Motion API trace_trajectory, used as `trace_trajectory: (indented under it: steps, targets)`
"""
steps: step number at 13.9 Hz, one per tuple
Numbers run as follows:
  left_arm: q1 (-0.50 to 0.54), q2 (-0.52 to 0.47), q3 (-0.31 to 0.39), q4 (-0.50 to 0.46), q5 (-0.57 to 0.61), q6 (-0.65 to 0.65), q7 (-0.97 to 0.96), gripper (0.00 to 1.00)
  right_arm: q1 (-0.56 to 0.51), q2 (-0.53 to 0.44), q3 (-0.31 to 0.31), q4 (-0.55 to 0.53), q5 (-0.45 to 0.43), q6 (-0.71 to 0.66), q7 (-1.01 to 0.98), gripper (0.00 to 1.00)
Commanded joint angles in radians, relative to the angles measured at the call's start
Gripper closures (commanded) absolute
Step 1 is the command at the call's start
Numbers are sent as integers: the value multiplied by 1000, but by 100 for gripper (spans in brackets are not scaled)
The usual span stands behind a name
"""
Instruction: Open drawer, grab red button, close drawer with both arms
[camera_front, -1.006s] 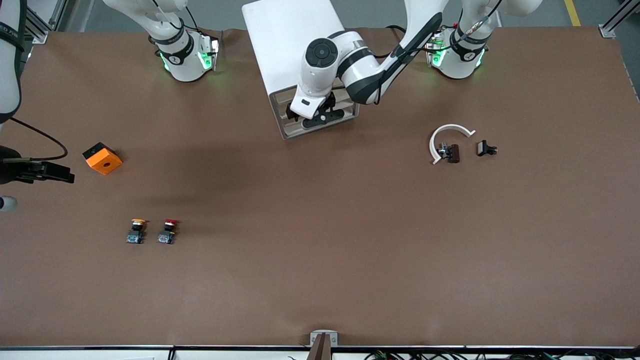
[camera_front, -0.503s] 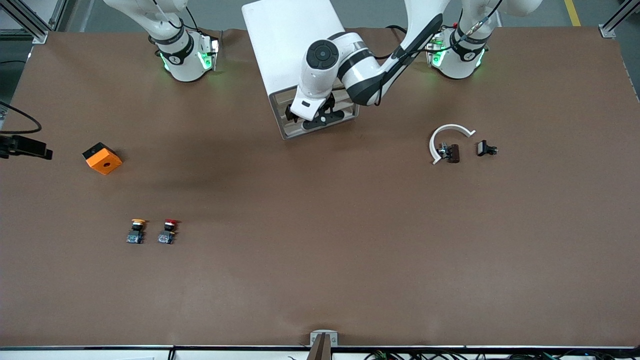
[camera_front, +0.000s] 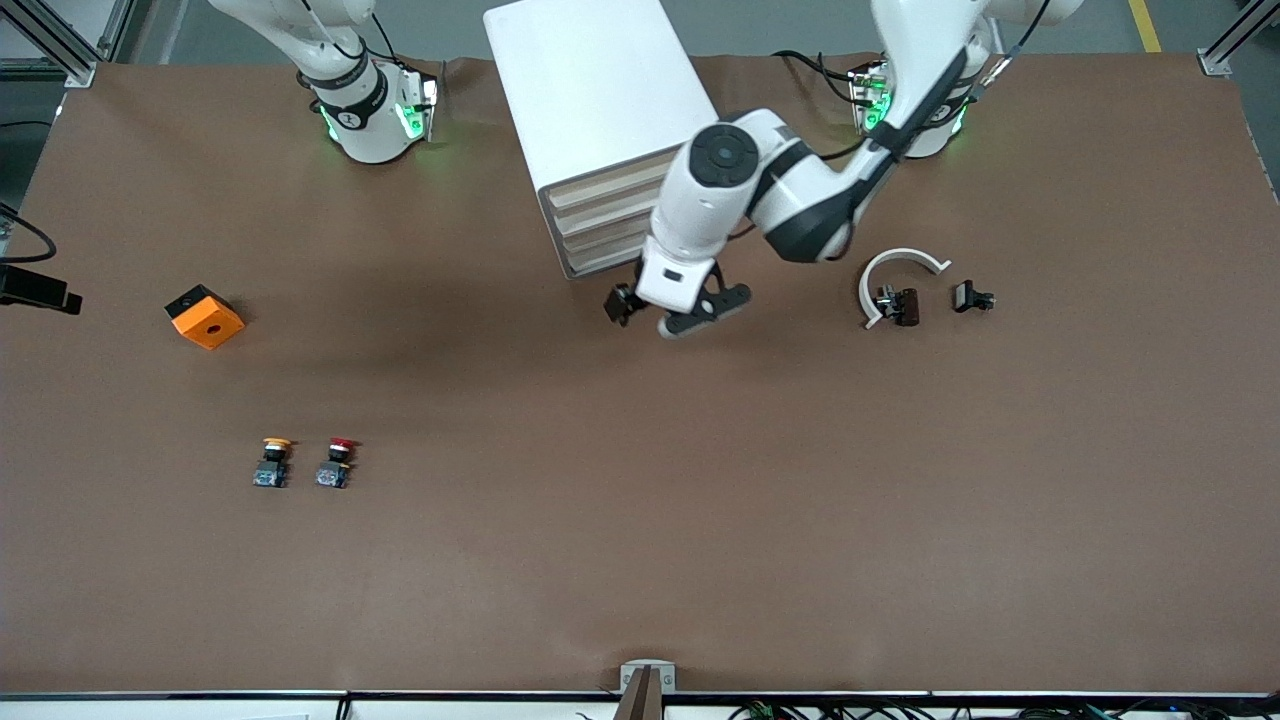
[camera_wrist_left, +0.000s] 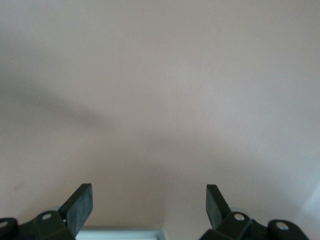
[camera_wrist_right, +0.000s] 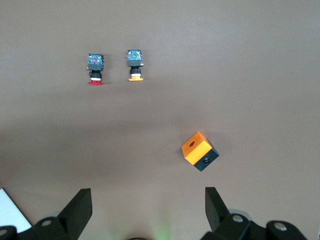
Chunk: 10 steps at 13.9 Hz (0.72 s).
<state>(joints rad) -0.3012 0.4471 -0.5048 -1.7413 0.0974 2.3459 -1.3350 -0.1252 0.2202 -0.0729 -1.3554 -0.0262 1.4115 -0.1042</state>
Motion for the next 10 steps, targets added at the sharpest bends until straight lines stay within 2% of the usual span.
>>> trace_trajectory:
  steps: [1, 3, 5, 7, 10]
  targets:
    - [95, -79, -11, -20, 16, -11, 31, 0, 13, 7, 5, -49, 2, -34, 76, 0]
    - [183, -97, -12, -6, 18, -45, 90, 0, 36, 5, 5, -57, 3, 0, 142, 0]
    - [252, -128, -12, 6, 18, -138, 245, 0, 76, -5, 5, -56, 2, -8, 204, 0]
    - [333, -178, -14, 5, 19, -255, 376, 0, 78, -27, 5, -56, 2, -6, 213, 0]
    - [436, -232, -17, 3, 19, -339, 551, 0, 59, -53, -4, -56, 2, -8, 204, 0]
